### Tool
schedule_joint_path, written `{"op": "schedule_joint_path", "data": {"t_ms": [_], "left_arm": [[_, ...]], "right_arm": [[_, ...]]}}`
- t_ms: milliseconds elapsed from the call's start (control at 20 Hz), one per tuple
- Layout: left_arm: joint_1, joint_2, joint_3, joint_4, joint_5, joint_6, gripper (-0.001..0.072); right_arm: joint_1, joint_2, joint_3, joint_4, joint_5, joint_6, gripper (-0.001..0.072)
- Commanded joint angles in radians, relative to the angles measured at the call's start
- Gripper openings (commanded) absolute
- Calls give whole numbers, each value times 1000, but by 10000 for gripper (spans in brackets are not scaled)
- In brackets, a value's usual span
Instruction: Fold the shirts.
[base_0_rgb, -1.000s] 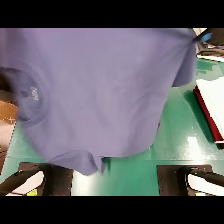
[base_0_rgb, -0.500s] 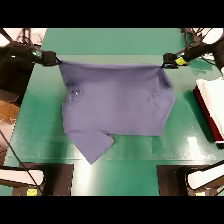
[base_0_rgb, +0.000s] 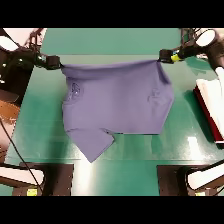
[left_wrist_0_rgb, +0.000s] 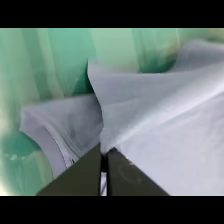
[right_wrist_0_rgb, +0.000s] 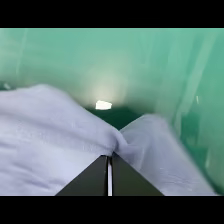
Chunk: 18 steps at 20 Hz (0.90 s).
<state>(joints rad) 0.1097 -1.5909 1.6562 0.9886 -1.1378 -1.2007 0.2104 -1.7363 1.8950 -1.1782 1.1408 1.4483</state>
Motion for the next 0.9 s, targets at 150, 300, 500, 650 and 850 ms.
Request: {"op": "schedule_joint_path", "data": {"t_ms": [150,300,500,650,850], "left_arm": [[1,324,121,0,3,5,30],[1,497,206,0,6,5,31],[1,697,276,0,37,5,30],[1,802,309,-2,61,4,30],[1,852,434,-19,77,2,30]], "right_arm": [[0,323,0,-3,-14,-44,9],[0,505,0,-3,-13,-45,9],[0,704,0,-3,-7,-45,9],[0,825,0,-3,9,-45,9],[0,946,0,-33,8,-43,9]]}}
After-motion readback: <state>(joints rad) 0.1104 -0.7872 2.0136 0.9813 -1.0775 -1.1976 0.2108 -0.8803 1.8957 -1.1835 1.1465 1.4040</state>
